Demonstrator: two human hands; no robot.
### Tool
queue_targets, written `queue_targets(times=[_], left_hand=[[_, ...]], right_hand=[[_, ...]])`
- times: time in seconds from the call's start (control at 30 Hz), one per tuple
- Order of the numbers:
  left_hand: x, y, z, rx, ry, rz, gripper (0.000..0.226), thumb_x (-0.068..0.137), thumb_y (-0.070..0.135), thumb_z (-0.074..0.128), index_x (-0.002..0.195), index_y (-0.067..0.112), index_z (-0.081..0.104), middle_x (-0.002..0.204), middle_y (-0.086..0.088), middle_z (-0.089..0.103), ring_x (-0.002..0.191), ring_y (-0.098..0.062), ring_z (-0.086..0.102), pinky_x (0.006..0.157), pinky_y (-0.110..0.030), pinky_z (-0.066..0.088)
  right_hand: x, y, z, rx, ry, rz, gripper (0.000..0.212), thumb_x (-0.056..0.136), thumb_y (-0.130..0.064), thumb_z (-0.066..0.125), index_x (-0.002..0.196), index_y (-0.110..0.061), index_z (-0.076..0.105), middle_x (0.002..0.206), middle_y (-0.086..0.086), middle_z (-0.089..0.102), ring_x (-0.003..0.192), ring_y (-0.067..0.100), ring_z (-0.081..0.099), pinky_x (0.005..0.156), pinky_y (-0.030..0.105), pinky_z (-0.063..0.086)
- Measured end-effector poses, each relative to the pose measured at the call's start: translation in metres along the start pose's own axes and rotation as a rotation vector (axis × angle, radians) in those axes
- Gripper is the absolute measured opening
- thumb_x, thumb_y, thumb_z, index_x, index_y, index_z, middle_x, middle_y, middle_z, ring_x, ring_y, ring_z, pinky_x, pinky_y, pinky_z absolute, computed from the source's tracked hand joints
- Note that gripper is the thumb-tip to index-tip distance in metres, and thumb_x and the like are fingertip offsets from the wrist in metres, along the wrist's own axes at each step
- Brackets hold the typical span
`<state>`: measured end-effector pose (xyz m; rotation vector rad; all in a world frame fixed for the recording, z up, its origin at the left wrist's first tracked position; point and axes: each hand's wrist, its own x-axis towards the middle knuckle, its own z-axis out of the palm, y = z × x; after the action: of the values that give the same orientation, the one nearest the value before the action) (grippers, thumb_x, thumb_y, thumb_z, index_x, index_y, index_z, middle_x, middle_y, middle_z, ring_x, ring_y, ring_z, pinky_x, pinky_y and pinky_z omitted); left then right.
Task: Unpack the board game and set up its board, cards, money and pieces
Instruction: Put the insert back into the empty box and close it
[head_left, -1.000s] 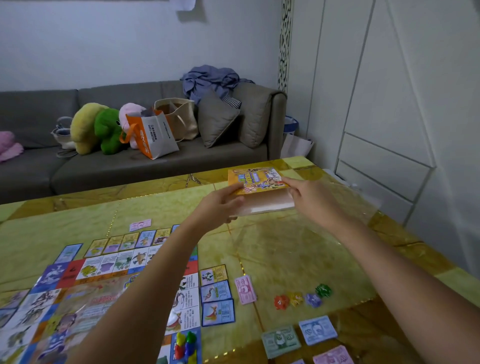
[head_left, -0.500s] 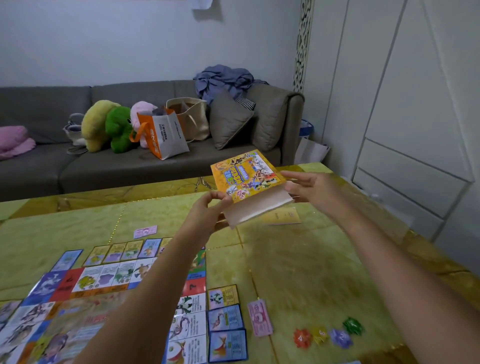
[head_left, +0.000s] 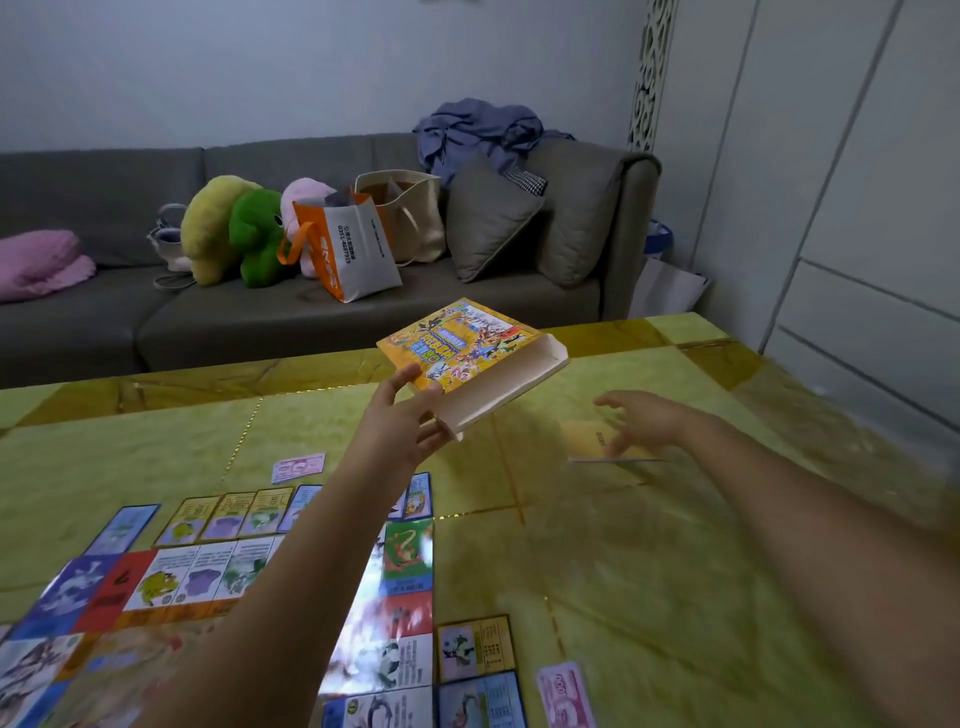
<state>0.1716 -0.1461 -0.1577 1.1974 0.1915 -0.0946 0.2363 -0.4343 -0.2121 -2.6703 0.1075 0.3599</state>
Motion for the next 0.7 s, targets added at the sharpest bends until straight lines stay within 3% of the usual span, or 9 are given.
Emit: queue_targets(times=[0.13,0.27,0.4,0.5,0.6,0.7], left_hand=[[0.006,-0.004,-0.001,0.017,-0.036,-0.033,0.031,0.094,0.007,0.056,0.12,0.022,0.052,0.101,-0.013,0.063,0.075,-0.023,0.067,0.059,-0.03,0.059],[0.009,-0.01,0.0,0.054,-0.053,-0.036,0.032,0.094,0.009,0.057,0.122,0.023,0.051,0.1,-0.01,0.065,0.074,-0.023,0.068,0.065,-0.033,0.059],[0.007,-0.015,-0.002,0.041,-0.058,-0.055,0.031,0.094,0.009,0.057,0.12,0.024,0.052,0.102,-0.011,0.065,0.075,-0.023,0.069,0.063,-0.032,0.059],[0.003,-0.016,-0.004,0.008,-0.044,-0.07,0.032,0.093,0.008,0.057,0.122,0.023,0.052,0.108,-0.014,0.063,0.073,-0.023,0.069,0.056,-0.029,0.059],[0.0,-0.017,-0.005,-0.051,-0.017,-0.081,0.034,0.094,0.007,0.056,0.124,0.021,0.05,0.103,-0.013,0.063,0.076,-0.024,0.066,0.055,-0.028,0.058],[-0.006,-0.012,-0.007,-0.186,0.021,-0.107,0.035,0.094,0.01,0.056,0.126,0.02,0.048,0.098,-0.013,0.061,0.082,-0.026,0.063,0.051,-0.024,0.056]], right_hand=[[0.017,-0.007,-0.009,-0.187,-0.143,0.042,0.093,0.062,-0.026,0.088,0.141,-0.022,0.039,0.141,-0.001,0.043,0.125,0.023,0.044,0.101,0.037,0.042],[0.025,-0.013,-0.016,-0.328,-0.185,0.027,0.073,0.059,-0.033,0.089,0.12,-0.028,0.049,0.121,-0.005,0.05,0.109,0.02,0.049,0.096,0.038,0.045],[0.029,-0.015,-0.015,-0.398,-0.188,0.027,0.069,0.055,-0.041,0.088,0.112,-0.029,0.05,0.119,-0.004,0.052,0.105,0.021,0.052,0.093,0.039,0.047],[0.022,-0.019,-0.011,-0.327,-0.069,-0.042,0.06,0.063,-0.029,0.087,0.111,-0.021,0.052,0.109,-0.001,0.054,0.1,0.022,0.054,0.085,0.035,0.05],[0.011,-0.026,-0.009,-0.055,0.117,-0.193,0.015,0.08,-0.014,0.073,0.086,-0.021,0.062,0.092,0.003,0.063,0.08,0.022,0.061,0.062,0.029,0.05],[-0.009,-0.038,-0.011,0.174,0.315,-0.255,0.009,0.09,-0.017,0.062,0.083,-0.02,0.067,0.085,0.0,0.067,0.079,0.017,0.062,0.057,0.022,0.042]])
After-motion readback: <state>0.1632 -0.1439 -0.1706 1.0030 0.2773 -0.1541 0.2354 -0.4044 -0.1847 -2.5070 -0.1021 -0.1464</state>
